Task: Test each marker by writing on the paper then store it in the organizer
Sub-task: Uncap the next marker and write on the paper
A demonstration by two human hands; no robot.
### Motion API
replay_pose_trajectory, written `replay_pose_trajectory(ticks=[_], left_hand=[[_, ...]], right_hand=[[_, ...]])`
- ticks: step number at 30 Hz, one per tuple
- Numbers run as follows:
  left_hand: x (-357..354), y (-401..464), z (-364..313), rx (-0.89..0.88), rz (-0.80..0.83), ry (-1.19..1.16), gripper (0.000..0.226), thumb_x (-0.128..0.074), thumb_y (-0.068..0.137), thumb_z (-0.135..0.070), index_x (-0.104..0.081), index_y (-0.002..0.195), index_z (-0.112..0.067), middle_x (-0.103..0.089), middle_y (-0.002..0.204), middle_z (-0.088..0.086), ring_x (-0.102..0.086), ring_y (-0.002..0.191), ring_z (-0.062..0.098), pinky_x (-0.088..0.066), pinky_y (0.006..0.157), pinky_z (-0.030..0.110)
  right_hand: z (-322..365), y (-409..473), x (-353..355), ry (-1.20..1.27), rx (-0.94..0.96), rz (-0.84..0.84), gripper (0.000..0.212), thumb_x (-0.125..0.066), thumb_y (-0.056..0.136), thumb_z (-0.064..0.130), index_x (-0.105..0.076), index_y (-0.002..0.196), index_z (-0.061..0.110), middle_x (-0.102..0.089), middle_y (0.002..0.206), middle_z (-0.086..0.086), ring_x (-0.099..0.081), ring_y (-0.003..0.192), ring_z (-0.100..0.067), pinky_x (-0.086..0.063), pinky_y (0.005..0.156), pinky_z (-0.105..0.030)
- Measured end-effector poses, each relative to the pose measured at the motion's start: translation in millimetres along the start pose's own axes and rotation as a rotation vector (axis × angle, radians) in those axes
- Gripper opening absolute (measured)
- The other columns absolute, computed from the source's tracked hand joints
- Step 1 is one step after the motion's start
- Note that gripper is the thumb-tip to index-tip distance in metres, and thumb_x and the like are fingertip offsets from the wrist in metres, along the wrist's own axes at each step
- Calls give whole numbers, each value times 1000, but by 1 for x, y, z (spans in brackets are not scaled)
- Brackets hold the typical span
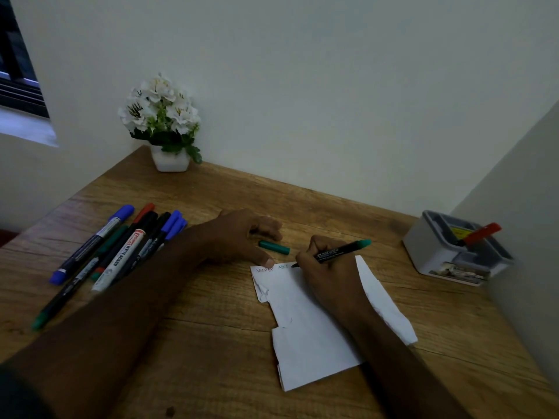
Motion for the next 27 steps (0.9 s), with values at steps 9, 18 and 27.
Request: replay_pose_trajectory(ticks=[9,18,27], left_hand=[[-1,0,0,-10,5,-42,59,-80,73,-42,-60,127,-36,-38,152,-17,-31,141,8,-18,120,50],[-2,2,2,-8,6,-20,64,-79,66,-52,-59,126,-40,-39,150,-19,-27,143,7,-13,120,51],[-3,2,6,-28,-4,-32,65,-79,66,-53,-60,126,-39,-40,150,-19,-28,142,6,-14,120,52]], right_hand=[[2,-1,0,-9,23,-16,20,-64,81,2,-54,64,-1,-55,59,-6,-48,54,-2,-39,51,-12],[1,0,0,11,6,-19,20,-63,81,3,-54,64,0,-53,56,4,-48,54,-1,-39,51,-12],[1,0,0,16,-6,-5,22,-63,81,3,-52,62,0,-52,56,0,-46,52,-1,-37,48,-13]])
Point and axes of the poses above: each hand's wrist, its own y-axis towards the middle knuckle, its own x-axis out of the back of the hand, z = x × y, the point moved 1 cm from there along y, towards the middle knuckle
